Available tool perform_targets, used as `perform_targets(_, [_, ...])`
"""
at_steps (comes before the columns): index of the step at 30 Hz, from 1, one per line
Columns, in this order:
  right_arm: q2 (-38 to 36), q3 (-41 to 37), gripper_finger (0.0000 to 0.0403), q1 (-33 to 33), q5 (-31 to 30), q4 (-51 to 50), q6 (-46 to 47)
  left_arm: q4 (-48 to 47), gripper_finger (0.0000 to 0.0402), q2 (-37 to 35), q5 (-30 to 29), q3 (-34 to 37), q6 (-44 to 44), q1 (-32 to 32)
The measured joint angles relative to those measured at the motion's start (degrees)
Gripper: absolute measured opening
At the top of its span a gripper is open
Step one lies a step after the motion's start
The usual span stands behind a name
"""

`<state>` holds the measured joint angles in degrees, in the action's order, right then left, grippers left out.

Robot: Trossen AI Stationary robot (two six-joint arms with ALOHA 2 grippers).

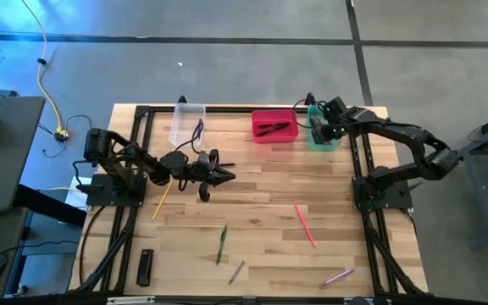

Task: Sort crayons/erasers/pens/pencils in bins
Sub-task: Put the red pencil into the blue bin, then adjust the red bin

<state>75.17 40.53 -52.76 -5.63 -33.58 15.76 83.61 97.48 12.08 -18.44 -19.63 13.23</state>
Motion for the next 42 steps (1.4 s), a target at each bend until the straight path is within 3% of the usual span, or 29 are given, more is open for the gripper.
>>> perform_targets(4, [-1.34, 4.79, 0.0110, 1.83, 0.95, -1.90, -2.92, -2.65, 0.0000, -2.40, -0.09, -0.02, -1.72, 2.35])
perform_targets(8, [-1.45, 7.72, 0.0089, 5.24, 3.29, 1.33, -5.90, -11.84, 0.0000, -8.73, -0.07, -0.05, -0.71, 6.76])
perform_targets(13, [-0.75, 7.39, 0.0010, 8.94, 4.20, 4.84, -7.26, -38.14, 0.0000, -18.12, -0.59, -3.12, 2.40, 13.31])
perform_targets(16, [0.36, 7.31, 0.0016, 11.08, 4.18, 6.51, -7.01, -57.05, 0.0000, -21.91, -2.88, -7.58, 6.45, 15.73])
perform_targets(21, [3.68, 7.28, 0.0005, 13.45, 4.17, 10.67, -7.25, -84.50, 0.0000, -23.67, -14.66, -17.93, 12.33, 18.64])
perform_targets(24, [7.04, 7.66, 0.0004, 13.69, 1.80, 10.91, -6.94, -95.94, 0.0000, -22.87, -21.89, -23.73, 13.49, 20.30])
perform_targets(28, [11.07, 9.65, 0.0002, 13.86, 0.07, 11.06, -6.84, -103.23, 0.0000, -22.21, -27.63, -27.82, 14.64, 23.20])
perform_targets(35, [15.31, 12.83, 0.0000, 14.31, -0.22, 11.67, -6.85, -104.75, 0.0000, -19.36, -26.33, -28.08, 15.37, 29.18])
perform_targets(42, [15.53, 13.23, 0.0000, 14.59, 3.32, 12.59, -7.17, -102.30, 0.0000, -14.76, -23.83, -28.06, 16.35, 31.71])
